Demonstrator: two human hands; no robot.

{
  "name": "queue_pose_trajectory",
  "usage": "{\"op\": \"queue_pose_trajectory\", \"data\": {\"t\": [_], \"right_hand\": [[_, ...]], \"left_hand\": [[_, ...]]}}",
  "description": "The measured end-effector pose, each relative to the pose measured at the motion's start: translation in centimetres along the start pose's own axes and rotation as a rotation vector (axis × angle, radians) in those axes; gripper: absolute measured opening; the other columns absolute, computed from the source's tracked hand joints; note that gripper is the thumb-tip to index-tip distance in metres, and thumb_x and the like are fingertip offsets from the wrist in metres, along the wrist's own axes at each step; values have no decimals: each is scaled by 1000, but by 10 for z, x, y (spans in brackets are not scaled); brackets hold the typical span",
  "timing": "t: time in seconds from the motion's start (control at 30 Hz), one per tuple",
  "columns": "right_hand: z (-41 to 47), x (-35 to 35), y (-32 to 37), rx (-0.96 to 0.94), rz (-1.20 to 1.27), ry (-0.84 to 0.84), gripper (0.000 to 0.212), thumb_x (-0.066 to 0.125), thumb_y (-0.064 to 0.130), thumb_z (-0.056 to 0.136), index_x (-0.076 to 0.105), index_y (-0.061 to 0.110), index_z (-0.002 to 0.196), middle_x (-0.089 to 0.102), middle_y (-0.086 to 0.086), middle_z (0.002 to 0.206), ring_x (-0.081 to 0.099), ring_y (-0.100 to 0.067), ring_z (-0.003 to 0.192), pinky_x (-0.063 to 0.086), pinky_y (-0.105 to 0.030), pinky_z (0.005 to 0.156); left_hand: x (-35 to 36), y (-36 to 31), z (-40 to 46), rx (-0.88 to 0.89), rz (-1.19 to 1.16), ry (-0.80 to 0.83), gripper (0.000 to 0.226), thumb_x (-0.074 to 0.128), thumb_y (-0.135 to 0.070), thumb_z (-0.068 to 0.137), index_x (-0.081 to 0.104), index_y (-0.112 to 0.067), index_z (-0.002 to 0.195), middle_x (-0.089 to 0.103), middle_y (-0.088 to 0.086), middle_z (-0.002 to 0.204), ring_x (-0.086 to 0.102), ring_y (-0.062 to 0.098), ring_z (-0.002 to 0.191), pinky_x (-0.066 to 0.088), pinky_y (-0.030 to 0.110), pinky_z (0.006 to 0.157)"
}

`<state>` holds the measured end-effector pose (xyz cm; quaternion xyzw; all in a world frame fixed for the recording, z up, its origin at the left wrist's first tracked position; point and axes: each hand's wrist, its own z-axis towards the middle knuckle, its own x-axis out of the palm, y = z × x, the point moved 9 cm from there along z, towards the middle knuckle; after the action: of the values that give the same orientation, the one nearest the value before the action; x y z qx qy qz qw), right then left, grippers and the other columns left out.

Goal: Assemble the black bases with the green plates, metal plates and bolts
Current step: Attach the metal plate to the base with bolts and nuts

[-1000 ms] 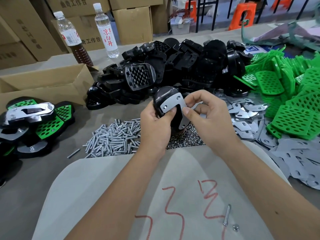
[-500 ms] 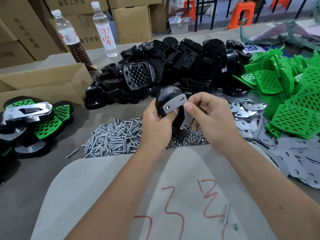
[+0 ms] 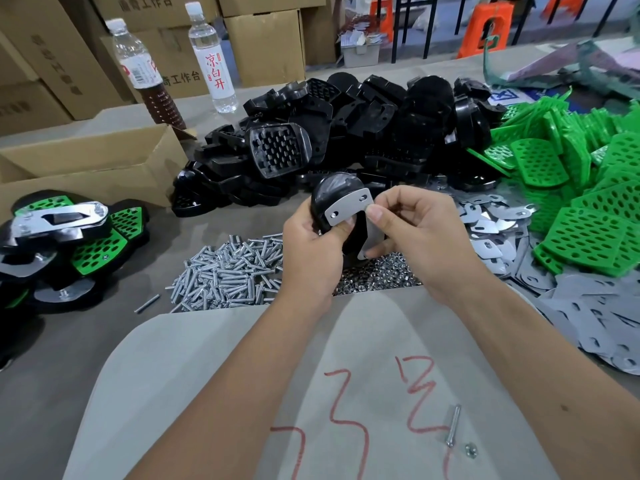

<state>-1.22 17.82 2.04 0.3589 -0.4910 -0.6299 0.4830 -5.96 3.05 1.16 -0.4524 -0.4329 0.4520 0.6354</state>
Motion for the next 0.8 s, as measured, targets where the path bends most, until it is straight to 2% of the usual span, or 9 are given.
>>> {"op": "queue_pose_trajectory", "data": {"t": [0.07, 0.2, 0.27, 0.37, 0.5, 0.63, 0.8], "right_hand": [[0, 0, -2, 13, 4, 10, 13, 69, 7, 99, 70, 6, 86, 69, -29, 85, 74, -39, 69, 63, -36, 62], [-2, 1, -2, 22, 16, 9, 18, 70, 9, 99, 70, 12, 81, 65, -33, 93, 74, -35, 73, 65, -43, 68], [-3, 1, -3, 27, 18, 12, 17, 70, 9, 99, 69, 12, 82, 66, -26, 88, 75, -30, 73, 65, -42, 69], [-4, 1, 0, 29, 37, 14, 15, 70, 8, 99, 69, 7, 84, 65, -20, 86, 74, -25, 74, 64, -39, 68], [-7, 2, 4, 21, 41, 5, 15, 71, 7, 98, 69, 5, 83, 63, -15, 81, 70, -18, 71, 64, -35, 67], [-8, 5, 3, 26, 43, -27, 15, 73, 7, 96, 69, 4, 82, 61, -19, 85, 68, -19, 72, 64, -37, 67], [-10, 10, -1, 53, 54, 1, 20, 68, 8, 100, 69, 10, 81, 62, -7, 75, 66, -13, 70, 64, -32, 68]], "left_hand": [[-1, 1, 0, -9, -6, -2, 29, 71, -12, 83, 75, -31, 104, 80, -6, 100, 74, 8, 96, 58, 27, 82], [2, 1, -1, -33, -36, 30, 30, 72, -13, 84, 78, -38, 99, 80, -6, 100, 74, 10, 93, 61, 41, 86], [3, -5, -1, 10, -7, 17, 32, 72, -15, 82, 78, -44, 95, 79, -8, 97, 73, 7, 92, 60, 36, 83], [2, -8, -1, 39, 23, -8, 28, 73, -18, 82, 78, -41, 97, 79, -7, 97, 73, 10, 94, 61, 41, 85], [-1, -11, -3, 74, 64, -32, 24, 72, -15, 83, 75, -33, 100, 79, -6, 98, 73, 10, 95, 58, 32, 86], [-3, -12, -4, 79, 41, -51, 26, 71, -11, 82, 75, -31, 98, 79, -7, 96, 73, 6, 92, 56, 23, 82], [-5, -13, -6, 84, 4, -64, 29, 71, -8, 82, 77, -32, 97, 80, -6, 96, 74, 8, 92, 57, 24, 81]]}}
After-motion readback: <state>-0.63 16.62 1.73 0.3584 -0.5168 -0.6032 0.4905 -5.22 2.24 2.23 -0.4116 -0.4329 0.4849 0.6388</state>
